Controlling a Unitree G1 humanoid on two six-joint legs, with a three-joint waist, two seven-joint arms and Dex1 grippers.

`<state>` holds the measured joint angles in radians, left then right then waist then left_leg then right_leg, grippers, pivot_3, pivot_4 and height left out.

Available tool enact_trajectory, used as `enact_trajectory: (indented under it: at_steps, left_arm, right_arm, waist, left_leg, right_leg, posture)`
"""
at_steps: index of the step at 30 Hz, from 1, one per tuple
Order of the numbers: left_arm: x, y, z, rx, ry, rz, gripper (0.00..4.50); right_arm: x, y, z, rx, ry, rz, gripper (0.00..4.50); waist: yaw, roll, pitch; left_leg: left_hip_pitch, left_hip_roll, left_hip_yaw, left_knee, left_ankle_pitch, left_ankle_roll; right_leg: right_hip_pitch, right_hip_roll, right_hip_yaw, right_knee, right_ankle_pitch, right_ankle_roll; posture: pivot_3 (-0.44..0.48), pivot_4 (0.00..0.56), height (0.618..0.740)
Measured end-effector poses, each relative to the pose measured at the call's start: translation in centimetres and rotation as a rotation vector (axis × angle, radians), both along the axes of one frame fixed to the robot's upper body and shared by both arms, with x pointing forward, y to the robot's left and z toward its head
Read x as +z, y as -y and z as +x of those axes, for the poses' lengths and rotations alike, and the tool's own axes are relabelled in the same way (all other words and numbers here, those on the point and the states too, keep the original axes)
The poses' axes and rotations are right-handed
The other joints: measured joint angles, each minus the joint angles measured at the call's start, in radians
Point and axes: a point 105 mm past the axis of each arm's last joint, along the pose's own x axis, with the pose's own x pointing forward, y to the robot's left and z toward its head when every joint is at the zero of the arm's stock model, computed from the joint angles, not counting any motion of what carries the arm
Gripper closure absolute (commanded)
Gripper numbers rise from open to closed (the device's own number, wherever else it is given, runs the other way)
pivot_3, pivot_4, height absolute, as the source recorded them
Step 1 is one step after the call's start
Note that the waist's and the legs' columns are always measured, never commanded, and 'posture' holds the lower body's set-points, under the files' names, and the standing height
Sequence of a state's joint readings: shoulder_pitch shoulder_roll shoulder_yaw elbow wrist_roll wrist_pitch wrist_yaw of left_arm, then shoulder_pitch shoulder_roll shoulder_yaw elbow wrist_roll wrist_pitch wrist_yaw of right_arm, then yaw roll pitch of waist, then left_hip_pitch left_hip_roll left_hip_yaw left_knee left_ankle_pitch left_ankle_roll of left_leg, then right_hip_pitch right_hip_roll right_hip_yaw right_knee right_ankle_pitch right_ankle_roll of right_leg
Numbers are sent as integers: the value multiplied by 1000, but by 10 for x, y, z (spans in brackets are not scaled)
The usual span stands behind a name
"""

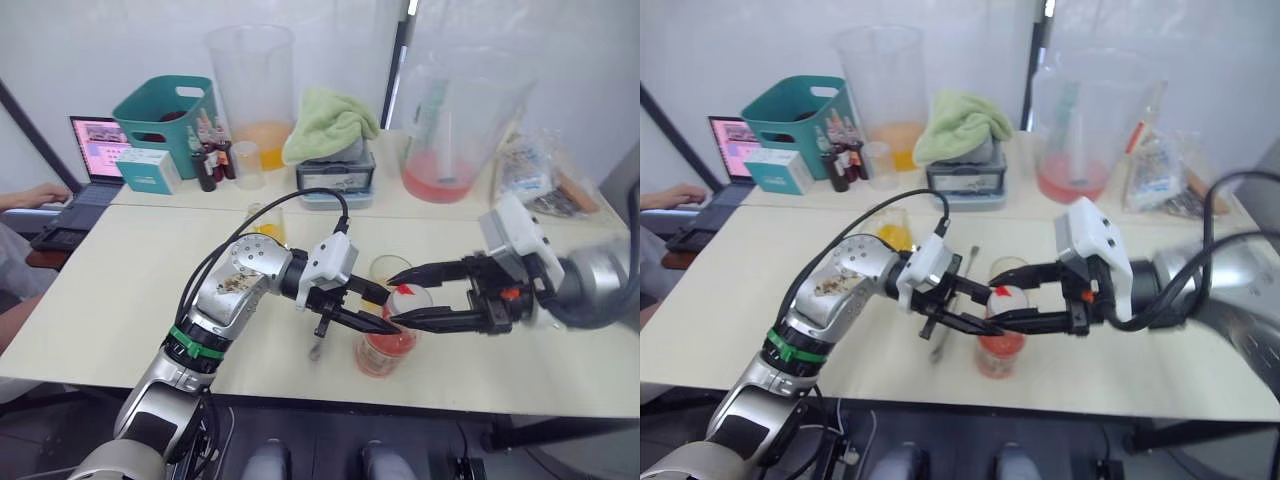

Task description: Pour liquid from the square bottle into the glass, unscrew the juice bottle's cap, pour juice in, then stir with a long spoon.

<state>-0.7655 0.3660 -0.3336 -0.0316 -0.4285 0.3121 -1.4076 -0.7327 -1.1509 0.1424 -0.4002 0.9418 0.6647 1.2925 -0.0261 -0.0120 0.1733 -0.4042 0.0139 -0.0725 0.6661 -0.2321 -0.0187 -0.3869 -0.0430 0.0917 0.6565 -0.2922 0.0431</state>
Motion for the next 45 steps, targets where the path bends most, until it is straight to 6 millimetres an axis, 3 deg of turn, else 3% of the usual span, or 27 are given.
enact_trajectory:
  at_steps: [4,10,12,17,18,21,24,28,34,42,45]
  left_arm:
    - [0,0,1,3,-2,0,3342]
    - [0,-1,4,26,-6,-1,3342]
    - [0,-1,4,25,-6,-2,3342]
    - [0,-1,3,20,-6,-2,3342]
    - [0,-1,3,19,-7,-2,3342]
    - [0,0,3,18,-8,-3,3342]
    - [0,0,3,19,-9,-4,3342]
    - [-1,0,4,29,-13,-10,3342]
    - [-1,-1,4,32,-17,-14,3342]
    - [-2,-1,4,32,-19,-22,3342]
    - [-2,-1,3,32,-20,-23,3342]
  right_arm:
    - [3,-2,12,165,-20,-87,2817]
    - [4,-4,21,188,-31,-85,2817]
    - [4,-3,20,183,-36,-81,1786]
    - [21,4,12,95,-116,24,118]
    - [28,4,8,82,-114,58,51]
    - [51,3,-9,9,-92,187,51]
    - [53,2,-20,-75,-79,224,51]
    - [16,-2,-18,-334,-59,197,51]
    - [-10,-6,-20,-565,-24,203,51]
    - [-11,-7,-23,-656,-59,263,51]
    - [-12,-5,-24,-673,-72,269,900]
  waist:
    - [-2,0,0]
    - [13,0,0]
    - [12,0,0]
    - [13,0,0]
    - [13,0,0]
    - [14,0,0]
    - [14,0,0]
    - [14,0,0]
    - [13,0,0]
    - [14,-1,0]
    - [13,-1,0]
  left_leg:
    - [0,0,-1,-1,0,0]
    - [-1,-1,-4,-1,0,0]
    - [0,-1,-4,-1,0,0]
    - [0,-1,-4,-1,0,0]
    - [0,-1,-4,-1,0,0]
    - [-1,-1,-5,-1,0,0]
    - [-1,-2,-5,-1,0,0]
    - [-2,-2,-5,-1,0,0]
    - [-1,-2,-4,-1,0,0]
    - [-1,-2,-4,-1,0,0]
    - [-1,-2,-4,-1,0,0]
  right_leg:
    - [-2,0,-1,4,0,0]
    - [-2,-1,-2,7,0,0]
    - [-2,-1,-2,7,0,0]
    - [-2,-1,-2,8,0,-1]
    - [-2,-1,-2,8,0,-1]
    - [-2,-1,-2,8,0,-1]
    - [-2,-1,-2,8,0,-1]
    - [-2,-1,-1,8,0,0]
    - [-1,-1,0,7,0,0]
    - [-1,-1,0,6,0,0]
    - [-1,0,0,6,0,0]
  posture:
    - [0,150,740]
    - [0,150,740]
    - [0,150,740]
    - [0,150,740]
    - [0,150,740]
    - [0,150,740]
    - [0,150,740]
    - [0,150,740]
    - [0,150,740]
    - [0,150,740]
    - [0,150,740]
